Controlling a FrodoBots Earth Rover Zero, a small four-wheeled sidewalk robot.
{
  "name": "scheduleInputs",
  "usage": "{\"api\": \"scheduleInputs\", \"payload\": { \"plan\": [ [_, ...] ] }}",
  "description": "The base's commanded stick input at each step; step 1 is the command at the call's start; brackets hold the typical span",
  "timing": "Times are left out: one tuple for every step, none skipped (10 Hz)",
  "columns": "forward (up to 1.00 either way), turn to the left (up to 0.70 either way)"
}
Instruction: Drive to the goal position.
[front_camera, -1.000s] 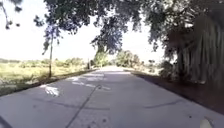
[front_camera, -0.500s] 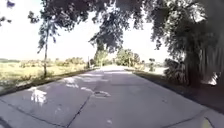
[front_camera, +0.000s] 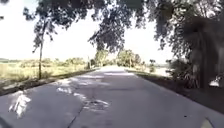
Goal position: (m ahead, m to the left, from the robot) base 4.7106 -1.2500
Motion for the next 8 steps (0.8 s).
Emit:
{"api": "scheduleInputs", "payload": {
  "plan": [
    [0.85,0.0],
    [0.85,0.0],
    [0.85,0.0],
    [0.85,0.0],
    [0.85,0.0],
    [0.85,0.0],
    [0.85,0.0],
    [0.85,0.0]
  ]
}}
